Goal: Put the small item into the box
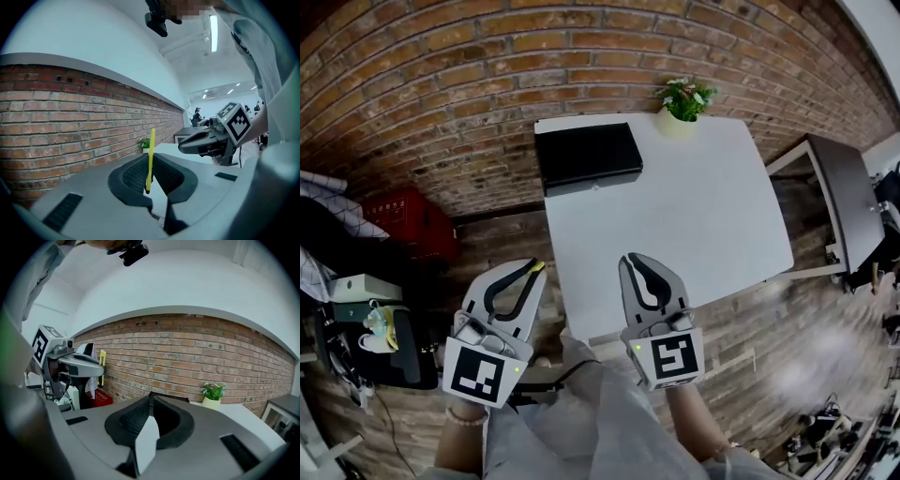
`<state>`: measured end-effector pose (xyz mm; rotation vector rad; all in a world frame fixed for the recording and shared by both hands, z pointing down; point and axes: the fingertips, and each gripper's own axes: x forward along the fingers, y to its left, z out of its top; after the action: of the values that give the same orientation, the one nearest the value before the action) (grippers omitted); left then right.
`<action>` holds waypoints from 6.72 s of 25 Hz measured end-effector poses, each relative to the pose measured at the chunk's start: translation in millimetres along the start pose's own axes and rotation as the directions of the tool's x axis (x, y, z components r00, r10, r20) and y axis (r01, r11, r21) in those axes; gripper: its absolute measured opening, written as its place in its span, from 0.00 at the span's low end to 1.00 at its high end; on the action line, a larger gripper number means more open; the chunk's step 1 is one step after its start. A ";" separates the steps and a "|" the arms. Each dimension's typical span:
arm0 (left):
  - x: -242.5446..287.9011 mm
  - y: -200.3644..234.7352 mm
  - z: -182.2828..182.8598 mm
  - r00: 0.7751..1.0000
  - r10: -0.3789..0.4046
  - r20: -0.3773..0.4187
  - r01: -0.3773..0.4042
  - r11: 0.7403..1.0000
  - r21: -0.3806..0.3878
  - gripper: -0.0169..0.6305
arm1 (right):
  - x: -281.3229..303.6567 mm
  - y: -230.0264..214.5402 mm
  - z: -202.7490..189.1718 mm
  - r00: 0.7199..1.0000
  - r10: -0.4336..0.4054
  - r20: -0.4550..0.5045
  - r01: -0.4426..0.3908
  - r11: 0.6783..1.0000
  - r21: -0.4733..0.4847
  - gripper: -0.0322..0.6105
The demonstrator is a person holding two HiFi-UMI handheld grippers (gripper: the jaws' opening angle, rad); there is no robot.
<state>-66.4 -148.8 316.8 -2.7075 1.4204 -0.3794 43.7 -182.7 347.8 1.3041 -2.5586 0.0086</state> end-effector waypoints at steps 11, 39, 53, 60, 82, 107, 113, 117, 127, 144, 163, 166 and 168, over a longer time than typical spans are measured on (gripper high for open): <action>58.8 35.3 -26.3 0.996 0.059 -0.068 -0.060 0.998 -0.008 0.09 | 87.5 -36.4 -30.6 0.993 0.101 -0.058 -0.103 0.994 -0.028 0.14; 102.7 63.8 -81.9 0.973 0.110 -0.201 -0.121 0.992 -0.042 0.09 | 233.1 -66.1 -157.6 0.941 0.086 -0.327 -0.072 0.996 0.054 0.14; 103.6 63.8 -89.8 0.967 0.113 -0.228 -0.126 0.991 -0.044 0.09 | 247.5 -70.9 -171.6 0.932 0.071 -0.356 -0.038 0.994 0.099 0.22; 104.9 61.7 -90.1 0.969 0.104 -0.225 -0.117 0.992 -0.043 0.09 | 244.6 -69.5 -172.5 0.931 0.067 -0.358 -0.027 0.993 0.116 0.20; 100.3 51.6 -81.2 0.981 0.054 -0.187 -0.060 0.998 -0.027 0.09 | 185.9 -52.0 -184.3 0.915 0.061 -0.399 0.000 0.988 0.151 0.20; 92.6 55.7 -44.5 0.993 0.055 -0.104 -0.053 0.998 0.019 0.09 | 131.5 -65.4 -148.4 0.945 -0.011 -0.328 0.067 0.985 0.161 0.18; 93.9 56.5 -17.3 0.997 0.062 -0.053 -0.060 0.998 0.033 0.09 | 106.6 -98.8 -82.5 0.978 -0.113 -0.174 0.136 0.982 0.129 0.14; 94.3 54.2 3.6 0.998 0.056 -0.026 -0.055 0.996 0.070 0.09 | 83.1 -120.1 -52.0 0.976 -0.172 -0.131 0.187 0.975 0.117 0.13; 95.9 52.6 30.2 0.999 0.053 0.015 -0.054 0.995 0.087 0.09 | 50.9 -149.8 -0.7 0.967 -0.255 -0.025 0.256 0.959 0.119 0.13; 208.9 22.5 -21.0 0.972 -0.173 -0.161 0.192 0.975 0.113 0.09 | 37.0 -170.1 -37.0 0.956 -0.277 -0.093 0.290 0.942 0.172 0.13; 304.2 -24.4 -196.5 0.588 -0.287 -0.756 0.520 0.850 0.082 0.09 | 15.2 -193.6 -78.1 0.931 -0.328 -0.162 0.359 0.903 0.234 0.13; 308.0 -26.6 -203.1 0.563 -0.278 -0.778 0.539 0.837 0.091 0.09 | 13.8 -192.6 -81.3 0.932 -0.322 -0.168 0.356 0.899 0.254 0.13; 309.0 -27.4 -205.4 0.555 -0.277 -0.784 0.543 0.835 0.089 0.09 | 13.2 -191.9 -82.4 0.932 -0.320 -0.171 0.356 0.898 0.259 0.13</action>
<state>73.8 -373.1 578.3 -2.6423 0.5960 -1.7741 208.2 -296.9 408.1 1.7824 -2.2518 0.3941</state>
